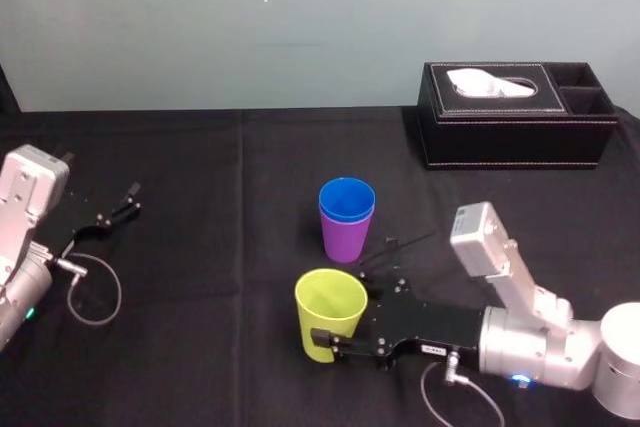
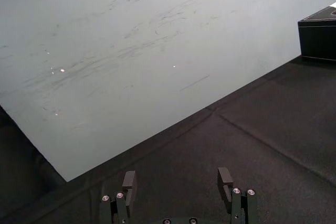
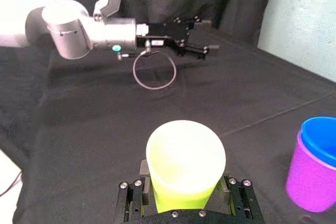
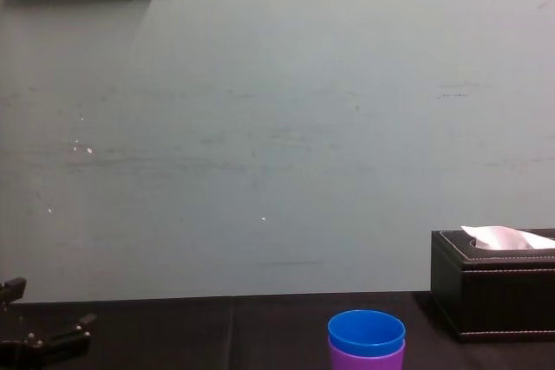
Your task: Stack the three plastic cups sequentially using one hand.
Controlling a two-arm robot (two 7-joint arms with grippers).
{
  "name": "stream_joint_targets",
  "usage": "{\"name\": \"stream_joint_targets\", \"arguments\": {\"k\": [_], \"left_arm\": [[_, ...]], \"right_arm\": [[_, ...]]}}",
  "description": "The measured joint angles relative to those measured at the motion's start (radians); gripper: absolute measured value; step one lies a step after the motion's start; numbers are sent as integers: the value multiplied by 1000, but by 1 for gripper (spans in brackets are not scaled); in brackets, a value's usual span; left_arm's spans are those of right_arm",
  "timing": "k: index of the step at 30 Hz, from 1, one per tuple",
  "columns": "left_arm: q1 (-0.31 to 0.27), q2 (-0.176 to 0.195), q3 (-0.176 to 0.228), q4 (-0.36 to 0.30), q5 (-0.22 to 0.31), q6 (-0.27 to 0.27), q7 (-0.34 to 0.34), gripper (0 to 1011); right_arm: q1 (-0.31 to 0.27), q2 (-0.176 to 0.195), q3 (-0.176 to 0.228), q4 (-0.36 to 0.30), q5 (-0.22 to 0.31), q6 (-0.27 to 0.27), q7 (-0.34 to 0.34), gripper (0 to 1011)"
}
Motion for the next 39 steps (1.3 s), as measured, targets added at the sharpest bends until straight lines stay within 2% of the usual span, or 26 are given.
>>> {"name": "stream_joint_targets", "arguments": {"k": [6,7,9,17,28,39], "left_arm": [[0,0,0,0,0,0,0,1010],[0,0,0,0,0,0,0,1010],[0,0,0,0,0,0,0,1010],[0,0,0,0,0,0,0,1010],[0,0,0,0,0,0,0,1010],[0,0,0,0,0,0,0,1010]], "right_arm": [[-20,45,34,-104,10,67,-49,731],[-20,45,34,-104,10,67,-49,731],[-21,63,52,-144,29,101,-57,731],[-4,94,88,-211,52,170,-101,731],[54,83,107,-217,59,224,-149,731],[123,39,109,-156,45,242,-184,731]]}}
